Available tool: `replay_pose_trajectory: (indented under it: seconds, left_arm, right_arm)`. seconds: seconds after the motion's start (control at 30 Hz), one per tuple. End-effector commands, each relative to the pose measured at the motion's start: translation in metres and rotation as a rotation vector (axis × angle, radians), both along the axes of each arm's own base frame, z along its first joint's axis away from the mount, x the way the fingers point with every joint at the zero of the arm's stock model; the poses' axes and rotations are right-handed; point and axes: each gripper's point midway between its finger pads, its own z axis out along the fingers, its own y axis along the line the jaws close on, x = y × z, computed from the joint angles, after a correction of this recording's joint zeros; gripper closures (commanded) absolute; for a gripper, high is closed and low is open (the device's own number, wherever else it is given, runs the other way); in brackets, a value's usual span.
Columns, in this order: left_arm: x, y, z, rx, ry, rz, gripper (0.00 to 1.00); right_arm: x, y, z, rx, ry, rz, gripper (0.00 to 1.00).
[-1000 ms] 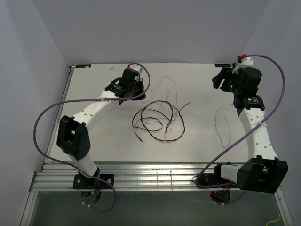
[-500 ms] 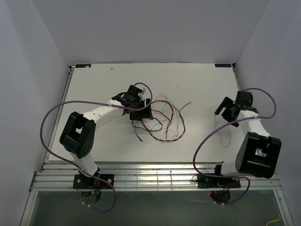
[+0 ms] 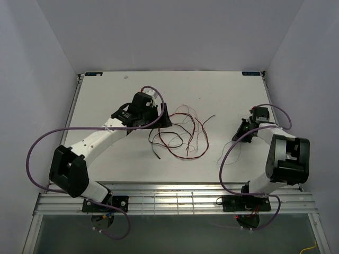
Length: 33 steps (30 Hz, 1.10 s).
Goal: Untangle the cables
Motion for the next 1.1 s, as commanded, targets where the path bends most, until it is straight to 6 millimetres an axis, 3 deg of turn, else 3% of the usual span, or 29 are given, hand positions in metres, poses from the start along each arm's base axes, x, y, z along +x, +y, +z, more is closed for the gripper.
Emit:
replay_pose_trajectory:
  seconds: [0.0, 0.13, 0.17, 0.33, 0.47, 0.5, 0.53, 0.57, 0.6, 0.7, 0.73, 0.87, 0.97, 1.07]
  left_arm:
    - [0.008, 0.009, 0.033, -0.004, -0.098, 0.053, 0.02]
    - [0.006, 0.010, 0.038, -0.008, -0.107, 0.053, 0.02]
    - [0.006, 0.010, 0.037, -0.009, -0.106, 0.051, 0.02]
    - [0.001, 0.010, 0.026, -0.011, -0.070, 0.051, 0.02]
    - [-0.003, 0.010, 0.020, -0.015, -0.055, 0.047, 0.02]
    - [-0.004, 0.010, 0.019, -0.015, -0.052, 0.047, 0.02]
    - [-0.005, 0.010, 0.018, -0.016, -0.049, 0.044, 0.02]
    - [-0.005, 0.010, 0.016, -0.014, -0.045, 0.045, 0.02]
    - [-0.006, 0.011, 0.014, -0.012, -0.042, 0.050, 0.02]
    - [-0.008, 0.011, 0.012, -0.018, -0.037, 0.053, 0.02]
    - [-0.008, 0.011, 0.012, -0.022, -0.037, 0.051, 0.02]
    - [-0.011, 0.011, 0.013, -0.034, -0.037, 0.054, 0.02]
    - [-0.011, 0.013, 0.015, -0.036, -0.045, 0.060, 0.02]
    - [-0.009, 0.012, 0.022, -0.043, -0.062, 0.056, 0.02]
  right_arm:
    - [0.019, 0.023, 0.035, 0.021, -0.163, 0.115, 0.92]
    - [0.030, 0.060, 0.089, 0.051, -0.343, 0.260, 0.92]
    - [0.029, 0.079, 0.102, 0.062, -0.379, 0.320, 0.92]
    - [0.019, 0.133, 0.159, 0.127, -0.524, 0.479, 0.92]
    - [0.005, 0.189, 0.212, 0.175, -0.639, 0.627, 0.92]
    - [0.006, 0.196, 0.225, 0.169, -0.671, 0.642, 0.92]
    - [0.010, 0.203, 0.259, 0.165, -0.747, 0.659, 0.92]
    - [0.008, 0.210, 0.270, 0.161, -0.758, 0.679, 0.92]
    - [0.012, 0.213, 0.300, 0.148, -0.818, 0.680, 0.92]
    - [0.015, 0.217, 0.342, 0.157, -0.903, 0.684, 0.92]
    - [0.014, 0.219, 0.365, 0.166, -0.951, 0.688, 0.92]
    - [0.010, 0.231, 0.391, 0.210, -1.013, 0.740, 0.92]
    - [0.015, 0.232, 0.393, 0.196, -1.020, 0.742, 0.92]
    - [0.037, 0.218, 0.390, 0.077, -1.020, 0.700, 0.92]
